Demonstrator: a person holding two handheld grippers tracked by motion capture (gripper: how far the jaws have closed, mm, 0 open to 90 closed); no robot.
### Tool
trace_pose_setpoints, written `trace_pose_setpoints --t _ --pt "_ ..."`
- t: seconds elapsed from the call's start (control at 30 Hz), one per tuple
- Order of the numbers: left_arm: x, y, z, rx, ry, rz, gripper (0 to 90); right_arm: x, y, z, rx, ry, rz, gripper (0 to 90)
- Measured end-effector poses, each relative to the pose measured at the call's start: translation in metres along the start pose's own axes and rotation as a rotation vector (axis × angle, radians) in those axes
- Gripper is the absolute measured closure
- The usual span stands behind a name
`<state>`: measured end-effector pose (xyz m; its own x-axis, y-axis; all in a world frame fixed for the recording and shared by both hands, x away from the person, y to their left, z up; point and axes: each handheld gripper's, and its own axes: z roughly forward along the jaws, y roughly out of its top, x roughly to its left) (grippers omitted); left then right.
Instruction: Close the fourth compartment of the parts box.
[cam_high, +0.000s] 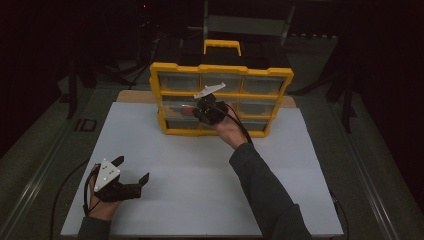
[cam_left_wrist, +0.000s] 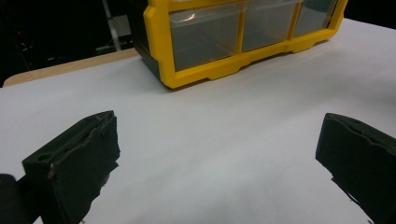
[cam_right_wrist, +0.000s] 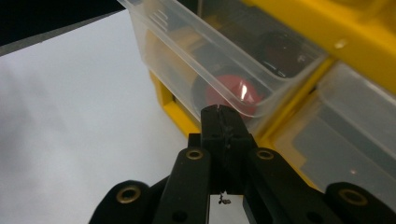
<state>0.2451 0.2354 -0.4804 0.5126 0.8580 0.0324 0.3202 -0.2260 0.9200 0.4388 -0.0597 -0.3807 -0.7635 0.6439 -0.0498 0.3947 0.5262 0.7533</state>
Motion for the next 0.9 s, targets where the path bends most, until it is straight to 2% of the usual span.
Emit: trace_pose_setpoints --t 0.17,0.9 --pt "0.000 0.000 0.000 -0.001 0.001 0.001 0.0 -0.006 0.001 0.000 -0.010 -0.018 0.021 89.7" --pt "0.000 0.000 0.000 -0.001 0.000 0.001 0.0 -0.011 0.007 0.011 -0.032 -0.057 0.063 89.7"
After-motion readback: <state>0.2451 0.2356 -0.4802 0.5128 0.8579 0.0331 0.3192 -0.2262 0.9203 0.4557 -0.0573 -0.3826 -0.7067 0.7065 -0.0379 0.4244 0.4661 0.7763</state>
